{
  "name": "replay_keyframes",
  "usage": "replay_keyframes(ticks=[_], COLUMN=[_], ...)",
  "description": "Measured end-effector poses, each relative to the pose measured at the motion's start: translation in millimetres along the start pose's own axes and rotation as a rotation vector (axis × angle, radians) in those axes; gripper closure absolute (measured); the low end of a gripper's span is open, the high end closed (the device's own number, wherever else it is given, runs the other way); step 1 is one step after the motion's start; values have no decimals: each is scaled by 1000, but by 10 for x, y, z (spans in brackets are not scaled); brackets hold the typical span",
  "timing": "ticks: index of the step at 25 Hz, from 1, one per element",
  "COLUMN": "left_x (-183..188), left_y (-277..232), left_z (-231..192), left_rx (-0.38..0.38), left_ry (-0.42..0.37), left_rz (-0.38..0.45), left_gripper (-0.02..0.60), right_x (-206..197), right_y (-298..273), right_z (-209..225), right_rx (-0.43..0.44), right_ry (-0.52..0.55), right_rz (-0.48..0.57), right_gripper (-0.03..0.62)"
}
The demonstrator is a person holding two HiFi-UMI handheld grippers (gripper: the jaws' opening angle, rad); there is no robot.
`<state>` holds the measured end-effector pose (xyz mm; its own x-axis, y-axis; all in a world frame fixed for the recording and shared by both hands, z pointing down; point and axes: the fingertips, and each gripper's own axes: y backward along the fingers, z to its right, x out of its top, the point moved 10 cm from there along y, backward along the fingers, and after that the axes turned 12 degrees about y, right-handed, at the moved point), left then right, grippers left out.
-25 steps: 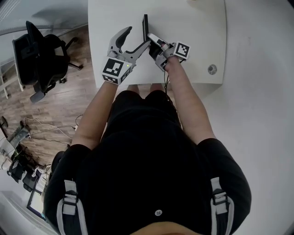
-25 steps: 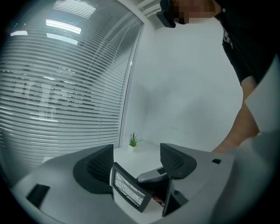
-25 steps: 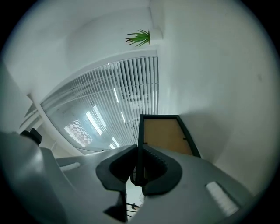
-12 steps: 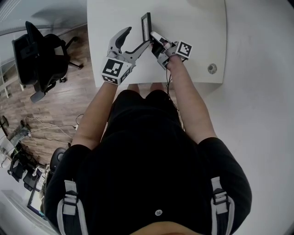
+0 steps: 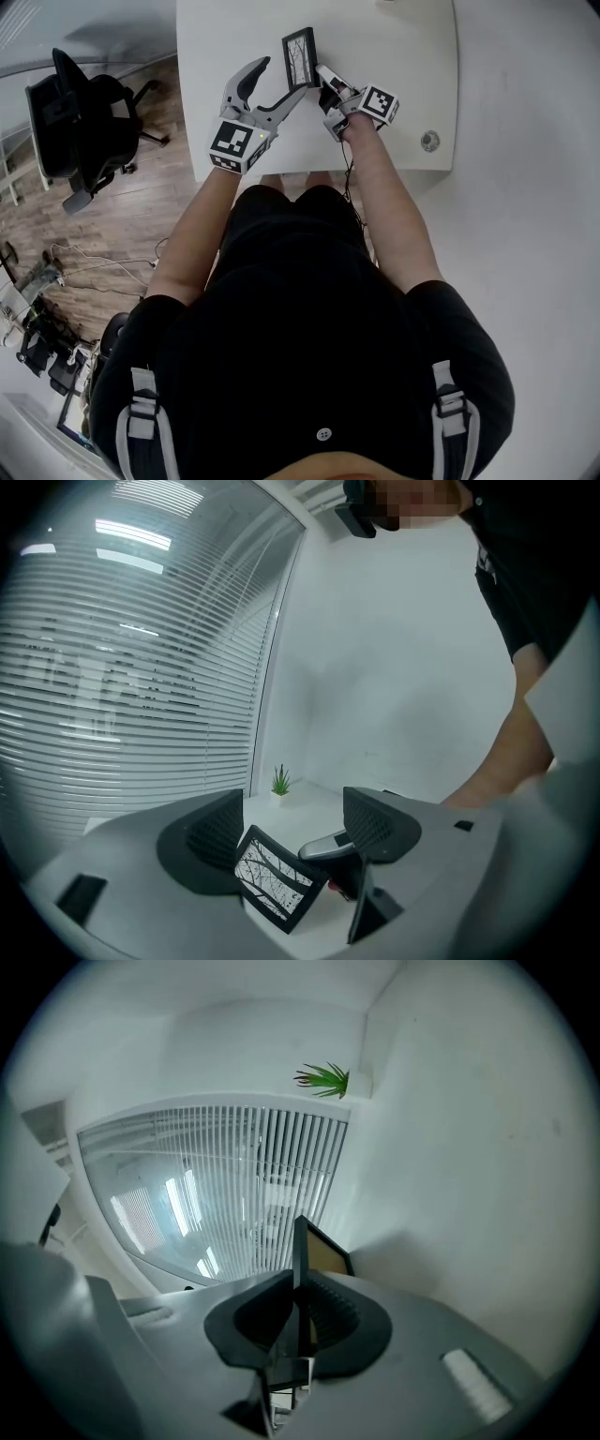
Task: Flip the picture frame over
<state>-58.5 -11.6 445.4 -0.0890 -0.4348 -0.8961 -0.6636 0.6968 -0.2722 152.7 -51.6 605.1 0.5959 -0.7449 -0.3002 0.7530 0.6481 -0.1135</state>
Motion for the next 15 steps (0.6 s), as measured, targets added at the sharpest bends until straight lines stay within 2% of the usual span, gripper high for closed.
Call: replay_keyframes(ticks=[6,9,11,13,15], left_x=[43,56,60,70,85], left_y=[-19,-20,-20,-21,-20], left_z=[-7,-33,-55,-78,-105], left_rx=[-6,-7,-5,-3,-1], left_ry=[-4,-3,-2,-1,0], left_rz=[10,13,9,9,10], left_gripper=[244,244,244,244,244], right_x=[86,110,126,149,180], right_y=[50,54,63,94,116], right_z=[22,43,54,51,19], right_rx=[-90,-167,-243,-356,-450], right_ry=[84,150,214,310,411], right_rz=[-6,-39,-84,-138,-182], right_gripper=[540,482,452,396,381])
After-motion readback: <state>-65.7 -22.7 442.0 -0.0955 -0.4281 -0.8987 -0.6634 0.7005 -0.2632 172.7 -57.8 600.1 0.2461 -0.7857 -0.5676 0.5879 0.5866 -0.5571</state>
